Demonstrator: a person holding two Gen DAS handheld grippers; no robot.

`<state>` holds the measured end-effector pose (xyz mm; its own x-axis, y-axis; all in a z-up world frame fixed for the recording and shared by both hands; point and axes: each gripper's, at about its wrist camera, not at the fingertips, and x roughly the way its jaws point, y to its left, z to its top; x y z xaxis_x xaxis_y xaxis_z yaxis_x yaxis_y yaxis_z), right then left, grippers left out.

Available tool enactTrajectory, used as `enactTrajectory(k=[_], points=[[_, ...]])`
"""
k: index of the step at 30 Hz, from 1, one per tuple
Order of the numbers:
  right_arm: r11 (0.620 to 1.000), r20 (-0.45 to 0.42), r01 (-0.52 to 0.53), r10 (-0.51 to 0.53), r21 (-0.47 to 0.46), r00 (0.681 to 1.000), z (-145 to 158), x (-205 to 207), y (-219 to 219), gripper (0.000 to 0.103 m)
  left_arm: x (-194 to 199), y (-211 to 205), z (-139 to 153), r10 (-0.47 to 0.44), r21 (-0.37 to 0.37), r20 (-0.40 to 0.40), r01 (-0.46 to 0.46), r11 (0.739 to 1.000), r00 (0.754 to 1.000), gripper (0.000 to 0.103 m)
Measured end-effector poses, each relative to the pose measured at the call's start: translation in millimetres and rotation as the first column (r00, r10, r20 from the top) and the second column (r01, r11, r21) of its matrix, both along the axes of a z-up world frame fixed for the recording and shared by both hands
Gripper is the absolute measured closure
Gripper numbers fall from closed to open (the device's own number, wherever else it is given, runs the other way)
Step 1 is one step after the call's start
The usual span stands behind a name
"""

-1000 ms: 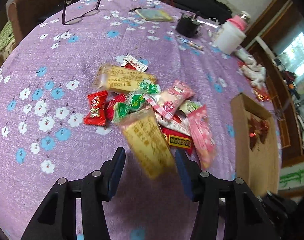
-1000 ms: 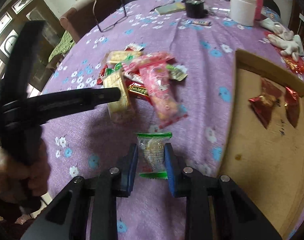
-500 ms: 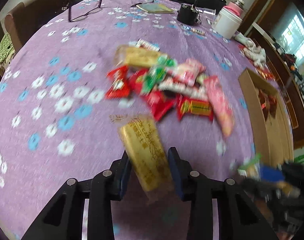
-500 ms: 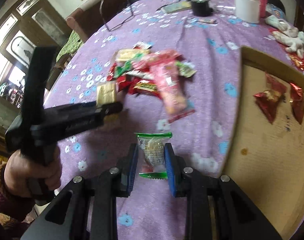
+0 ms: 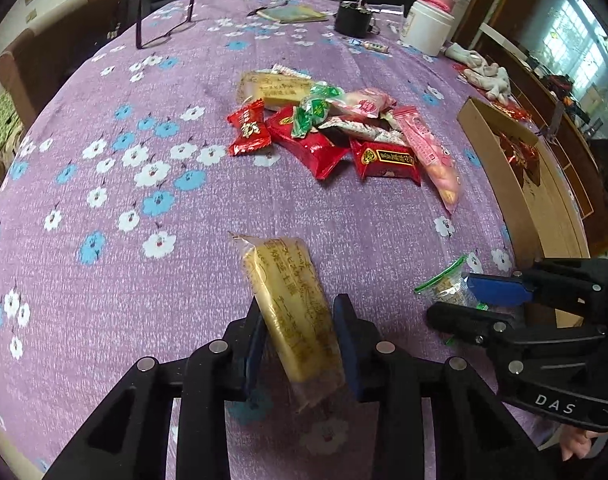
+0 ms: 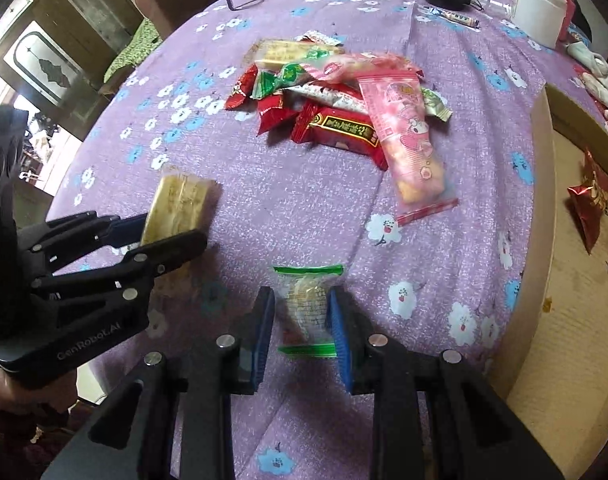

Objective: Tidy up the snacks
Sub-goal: 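Grasp the yellow wafer bar with the left gripper while the right grasps the green-zip bag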

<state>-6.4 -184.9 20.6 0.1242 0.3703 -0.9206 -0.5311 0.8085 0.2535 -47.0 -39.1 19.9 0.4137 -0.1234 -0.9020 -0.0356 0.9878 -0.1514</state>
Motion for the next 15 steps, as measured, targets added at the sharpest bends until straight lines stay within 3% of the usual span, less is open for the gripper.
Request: enactTrajectory(k=[5,7,8,15], points=[[0.999,0.026,0.016,-0.015,-0.027,1.000,-2.3,-6.9,1.8,0.072,-4.9,0.9,-0.5,-0.013,-0.006,0.036,0.014,1.000,0.999,0.072],[0.999,0.043,0.016,-0.014,-0.035,0.999,-1.8,-11.2,4.8,0.075,-7.6,3.1,0.0,-0.021,-0.031,0.040,0.022,0.999,0.999,0.075],[0.999,0.041,0.024,-0.023,-0.025,0.999,-1.0,-12.1,5.4,0.077,-9.2,3.3,0.4,-0.027,-0.039,0.041,0.029,0.999,0.999,0.084],[0.995,0.041,0.094,-0.095,0.038,0.995,11.4,-14.0,3.0,0.077,-11.0,5.5,3.5,-0.063,-0.055,0.044,0.066,0.996,0.997,0.085]])
